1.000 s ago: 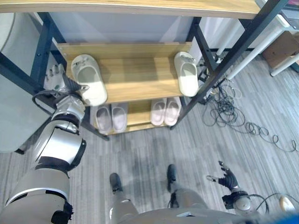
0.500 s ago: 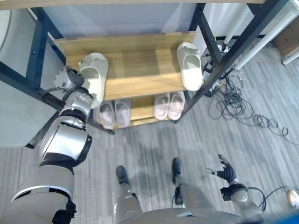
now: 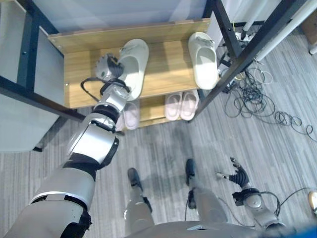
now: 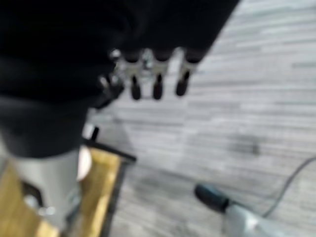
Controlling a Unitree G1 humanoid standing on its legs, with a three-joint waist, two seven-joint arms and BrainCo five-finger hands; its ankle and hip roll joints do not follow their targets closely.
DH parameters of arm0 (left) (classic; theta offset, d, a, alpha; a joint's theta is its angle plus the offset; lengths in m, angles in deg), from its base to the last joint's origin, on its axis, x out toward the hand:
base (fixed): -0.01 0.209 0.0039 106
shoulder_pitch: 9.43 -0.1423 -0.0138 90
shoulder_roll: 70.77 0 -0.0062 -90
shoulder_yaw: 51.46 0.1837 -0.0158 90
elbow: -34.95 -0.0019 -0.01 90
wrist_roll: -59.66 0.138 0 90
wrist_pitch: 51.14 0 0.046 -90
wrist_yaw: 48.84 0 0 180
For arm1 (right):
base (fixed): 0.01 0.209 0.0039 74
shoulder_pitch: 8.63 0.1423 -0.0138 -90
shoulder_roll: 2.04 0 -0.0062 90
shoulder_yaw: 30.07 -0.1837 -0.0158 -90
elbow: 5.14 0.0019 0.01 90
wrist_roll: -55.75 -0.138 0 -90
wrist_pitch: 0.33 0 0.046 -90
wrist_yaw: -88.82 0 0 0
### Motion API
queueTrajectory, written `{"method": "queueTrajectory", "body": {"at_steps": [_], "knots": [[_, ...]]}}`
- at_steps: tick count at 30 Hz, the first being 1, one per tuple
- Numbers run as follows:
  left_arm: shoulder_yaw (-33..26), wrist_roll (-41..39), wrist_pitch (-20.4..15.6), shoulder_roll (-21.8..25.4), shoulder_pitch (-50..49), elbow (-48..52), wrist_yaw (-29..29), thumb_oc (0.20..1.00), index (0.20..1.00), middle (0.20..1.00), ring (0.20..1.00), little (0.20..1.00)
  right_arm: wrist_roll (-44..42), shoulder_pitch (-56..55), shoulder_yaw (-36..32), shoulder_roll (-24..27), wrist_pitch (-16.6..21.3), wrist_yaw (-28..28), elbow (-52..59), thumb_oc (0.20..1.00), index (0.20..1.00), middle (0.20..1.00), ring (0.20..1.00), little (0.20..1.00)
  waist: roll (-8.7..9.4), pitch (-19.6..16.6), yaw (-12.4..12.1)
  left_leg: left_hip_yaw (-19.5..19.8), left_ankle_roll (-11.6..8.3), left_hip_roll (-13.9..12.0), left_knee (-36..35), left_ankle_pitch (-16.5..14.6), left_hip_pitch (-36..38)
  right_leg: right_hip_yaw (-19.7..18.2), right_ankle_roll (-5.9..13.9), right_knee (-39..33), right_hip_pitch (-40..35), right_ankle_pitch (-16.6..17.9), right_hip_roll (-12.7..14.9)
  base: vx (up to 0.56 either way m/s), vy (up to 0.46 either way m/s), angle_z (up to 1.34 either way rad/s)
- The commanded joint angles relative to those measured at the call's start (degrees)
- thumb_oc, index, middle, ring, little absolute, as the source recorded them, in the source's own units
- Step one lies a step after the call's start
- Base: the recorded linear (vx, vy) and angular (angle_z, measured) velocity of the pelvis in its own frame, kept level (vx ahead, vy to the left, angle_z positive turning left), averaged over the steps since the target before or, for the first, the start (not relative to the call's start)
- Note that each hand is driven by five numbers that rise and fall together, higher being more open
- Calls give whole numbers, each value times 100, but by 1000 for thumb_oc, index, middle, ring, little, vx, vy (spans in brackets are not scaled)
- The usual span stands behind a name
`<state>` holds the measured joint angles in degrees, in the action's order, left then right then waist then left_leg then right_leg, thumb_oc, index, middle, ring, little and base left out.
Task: Arrange the slippers neatly on the shoe rack.
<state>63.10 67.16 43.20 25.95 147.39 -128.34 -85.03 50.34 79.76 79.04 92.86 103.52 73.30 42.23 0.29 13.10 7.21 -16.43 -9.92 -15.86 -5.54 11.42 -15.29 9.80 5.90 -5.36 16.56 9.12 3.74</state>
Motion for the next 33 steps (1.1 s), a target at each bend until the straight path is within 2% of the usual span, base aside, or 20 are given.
{"method": "queueTrajectory", "body": {"at_steps": [1,9,16,24,30,33], "knots": [[-43,130,-58,297,809,-300,-68,200,200,200,200,200,-121,160,-75,298,21,-103,292,1000,1000,1000,1000,1000,-48,395,-22,106,-198,-2,54,-124,94,223,506,234,83,-519,397,25,-30,-18],[-189,-219,-83,-129,845,-609,74,200,200,200,200,200,-121,164,5,265,-37,-97,131,1000,1000,1000,1000,1000,-160,384,64,-69,-256,-114,54,-65,178,118,467,269,172,-558,316,34,-35,-9],[-108,-72,13,-258,914,-700,79,200,200,200,200,200,30,273,139,350,-84,-82,9,1000,1000,1000,1000,1000,-241,387,128,-184,-291,-166,54,-30,233,27,445,293,232,-572,265,22,-23,-3],[-102,84,40,-928,614,-726,77,200,200,200,200,200,304,345,212,415,-180,-156,-437,1000,1000,1000,1000,1000,-418,403,179,-214,-273,-169,54,-23,333,-25,405,350,235,-638,261,18,-18,-7],[-105,125,60,-1014,557,-802,47,200,200,200,200,200,407,465,278,458,-207,-175,-807,1000,1000,1000,1000,1000,-467,388,196,-225,-275,-149,54,-40,320,-50,393,344,259,-639,254,0,0,0],[-161,90,19,-782,652,-804,14,200,200,200,200,200,580,496,368,353,-278,-137,-1394,1000,1000,1000,1000,1000,-467,374,199,-233,-285,-150,54,-52,317,-76,400,328,288,-621,240,7,-21,-2]]}}
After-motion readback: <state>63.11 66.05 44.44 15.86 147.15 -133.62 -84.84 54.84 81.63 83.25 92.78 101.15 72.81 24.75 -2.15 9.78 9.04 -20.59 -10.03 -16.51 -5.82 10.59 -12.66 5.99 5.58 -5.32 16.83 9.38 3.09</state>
